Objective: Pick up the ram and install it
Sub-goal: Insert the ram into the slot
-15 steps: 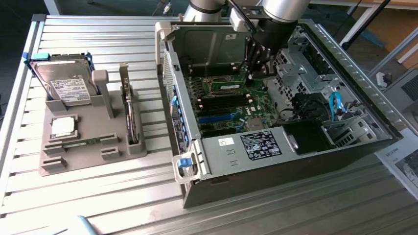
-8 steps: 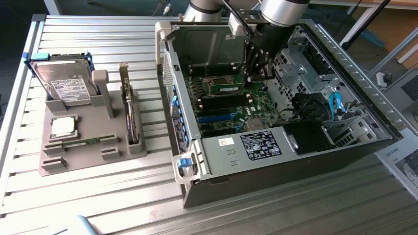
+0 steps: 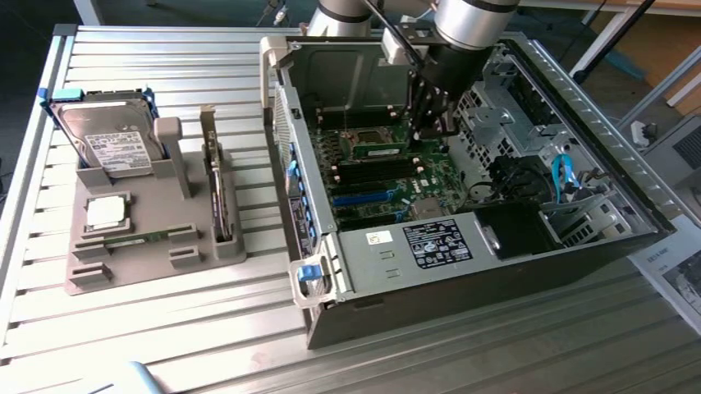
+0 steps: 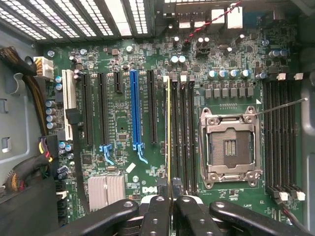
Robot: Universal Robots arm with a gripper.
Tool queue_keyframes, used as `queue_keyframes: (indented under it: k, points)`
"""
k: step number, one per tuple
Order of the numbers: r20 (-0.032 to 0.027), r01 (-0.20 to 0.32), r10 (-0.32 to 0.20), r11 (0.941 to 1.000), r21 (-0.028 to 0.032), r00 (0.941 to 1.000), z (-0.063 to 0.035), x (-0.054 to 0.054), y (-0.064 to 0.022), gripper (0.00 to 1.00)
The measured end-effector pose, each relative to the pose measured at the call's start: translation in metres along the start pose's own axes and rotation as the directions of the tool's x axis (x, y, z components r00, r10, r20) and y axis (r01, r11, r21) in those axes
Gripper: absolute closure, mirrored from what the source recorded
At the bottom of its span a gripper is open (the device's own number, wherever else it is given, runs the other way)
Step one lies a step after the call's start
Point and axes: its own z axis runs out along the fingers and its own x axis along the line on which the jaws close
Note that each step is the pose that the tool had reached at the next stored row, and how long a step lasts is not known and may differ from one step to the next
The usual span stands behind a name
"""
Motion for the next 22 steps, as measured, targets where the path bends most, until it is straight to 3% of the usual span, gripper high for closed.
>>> queue_keyframes:
  k: [6,17,22]
  points:
    - [0.0002,0.000,0.000,1.0000,0.0040,1.0000,0.0070,-0.0003,0.0000,0.88]
    - [0.0001,0.005,-0.005,1.0000,0.0053,1.0000,0.0083,-0.0003,0.0007,0.88]
    - [0.0007,0.009,-0.009,0.9999,0.0149,1.0000,0.0085,-0.0002,0.0034,0.88]
